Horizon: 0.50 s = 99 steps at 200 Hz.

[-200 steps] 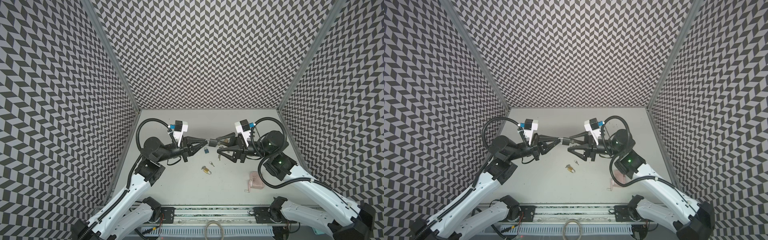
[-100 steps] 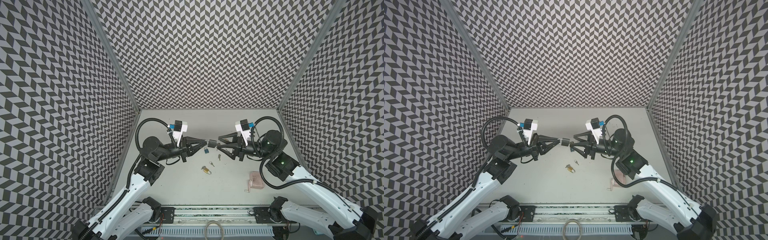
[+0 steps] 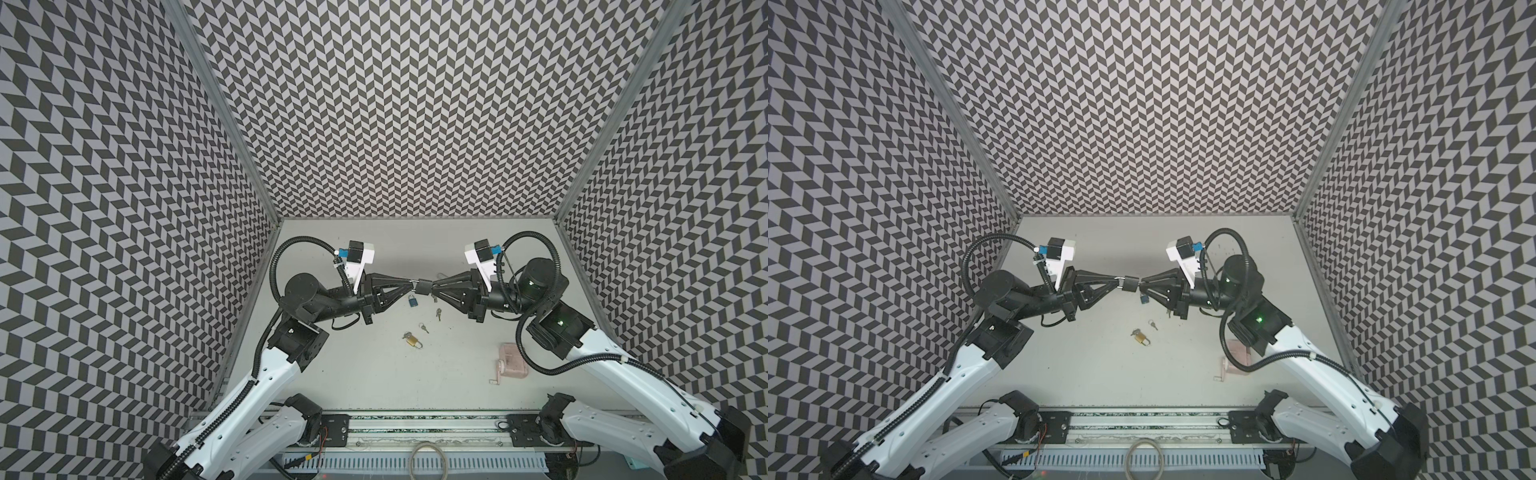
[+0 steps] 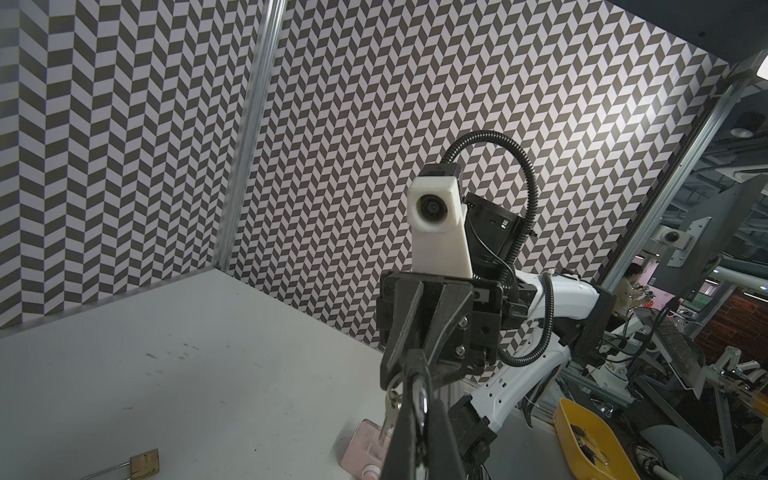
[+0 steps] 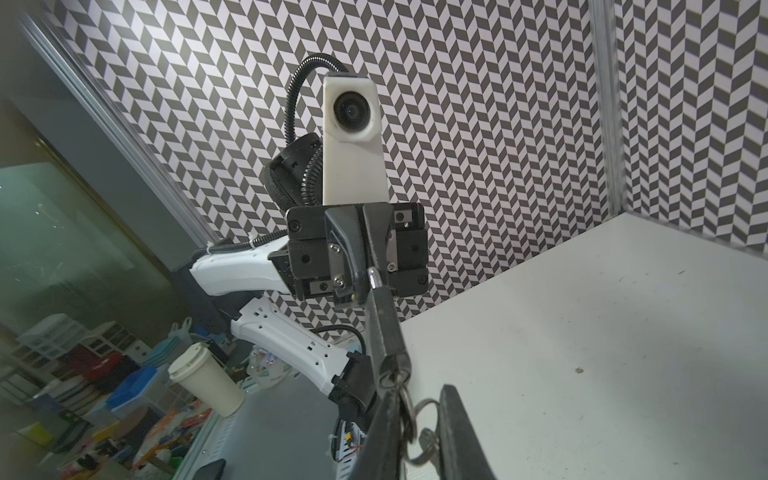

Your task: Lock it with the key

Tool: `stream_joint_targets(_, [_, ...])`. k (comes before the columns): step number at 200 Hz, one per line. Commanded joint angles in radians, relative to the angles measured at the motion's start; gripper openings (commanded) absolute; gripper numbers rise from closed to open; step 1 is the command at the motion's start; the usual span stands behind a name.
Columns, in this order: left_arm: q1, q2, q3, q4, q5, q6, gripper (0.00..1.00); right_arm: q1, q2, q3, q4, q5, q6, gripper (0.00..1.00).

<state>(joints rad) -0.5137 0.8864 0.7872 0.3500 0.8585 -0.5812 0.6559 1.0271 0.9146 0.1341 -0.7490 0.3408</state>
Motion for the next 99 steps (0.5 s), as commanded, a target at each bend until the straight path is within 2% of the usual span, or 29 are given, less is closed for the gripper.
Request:
stream_joint_targets(1, [0.013, -0.022, 0.021, 0.029, 0.003, -0.008, 0.00, -0.004, -0.027, -0.009, 0.003, 0.036, -0.019, 0.06])
stream_joint_targets(11, [0.021, -0.022, 0.021, 0.029, 0.005, -0.009, 0.00, -0.004, -0.037, -0.011, -0.010, 0.049, -0.029, 0.00])
stream_joint_targets(99, [0.144, -0.049, 0.021, 0.024, 0.050, -0.034, 0.00, -0.013, -0.142, -0.049, -0.131, 0.136, -0.080, 0.00])
